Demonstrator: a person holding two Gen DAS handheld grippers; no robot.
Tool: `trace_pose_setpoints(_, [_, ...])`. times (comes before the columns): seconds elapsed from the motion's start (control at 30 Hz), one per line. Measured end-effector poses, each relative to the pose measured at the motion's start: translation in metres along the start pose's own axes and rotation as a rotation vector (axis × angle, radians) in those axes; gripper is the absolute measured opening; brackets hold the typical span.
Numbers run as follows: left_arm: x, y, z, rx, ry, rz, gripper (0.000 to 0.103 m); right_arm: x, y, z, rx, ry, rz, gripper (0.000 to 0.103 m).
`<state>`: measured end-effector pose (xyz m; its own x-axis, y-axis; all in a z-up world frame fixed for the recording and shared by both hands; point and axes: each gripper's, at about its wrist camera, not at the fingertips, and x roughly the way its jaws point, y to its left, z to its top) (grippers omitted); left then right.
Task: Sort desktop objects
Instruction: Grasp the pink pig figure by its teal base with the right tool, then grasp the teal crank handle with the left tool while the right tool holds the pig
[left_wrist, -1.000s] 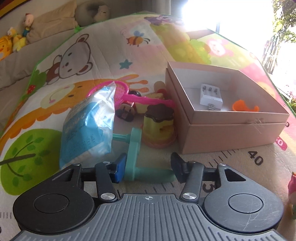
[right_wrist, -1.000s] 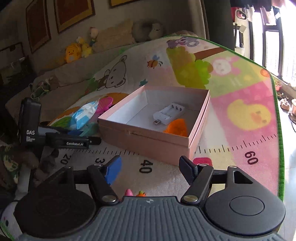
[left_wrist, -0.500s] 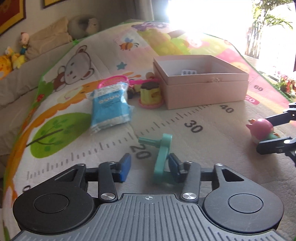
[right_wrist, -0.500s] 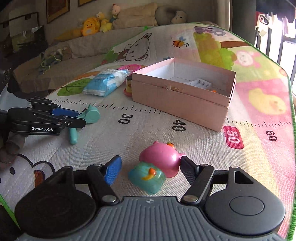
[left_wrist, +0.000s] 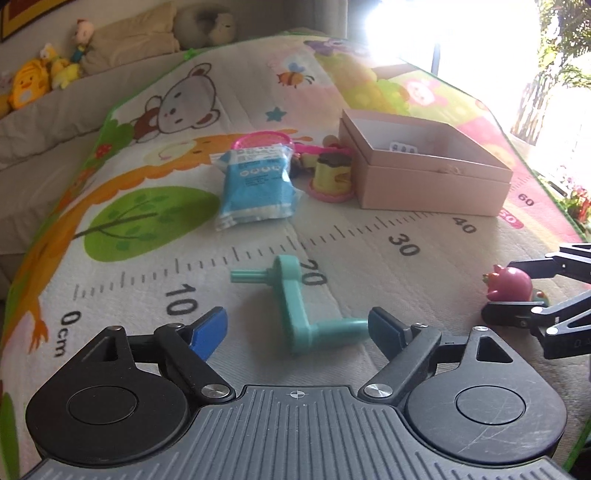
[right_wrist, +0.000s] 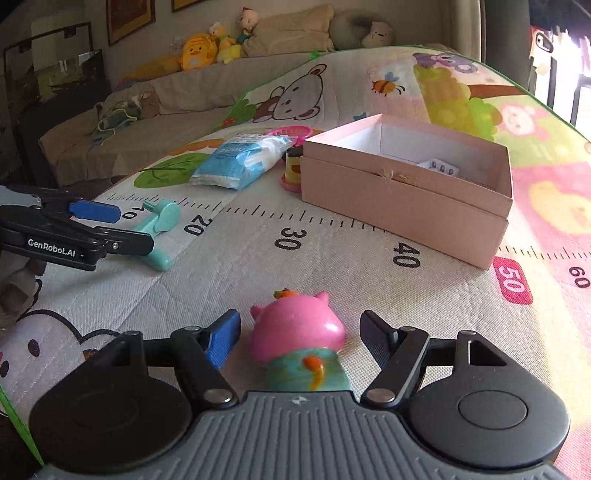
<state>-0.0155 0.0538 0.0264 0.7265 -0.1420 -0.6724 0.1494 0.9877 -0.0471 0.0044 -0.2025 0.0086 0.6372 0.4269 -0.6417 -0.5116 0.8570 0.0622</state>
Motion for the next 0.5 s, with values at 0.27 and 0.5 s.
trace_pose_setpoints(0.27, [0.031,-0.044,0.017,0.049,-0.008,-0.184,0.095,-0.004,-0.026,-0.001,0.125,-0.042,-0.104,0.082])
trace_pose_setpoints(0.5, [0.031,-0.079,0.011,0.221,-0.009,-0.184,0.098,-0.003,-0.045,-0.003,0.223,-0.041,-0.118,0.086])
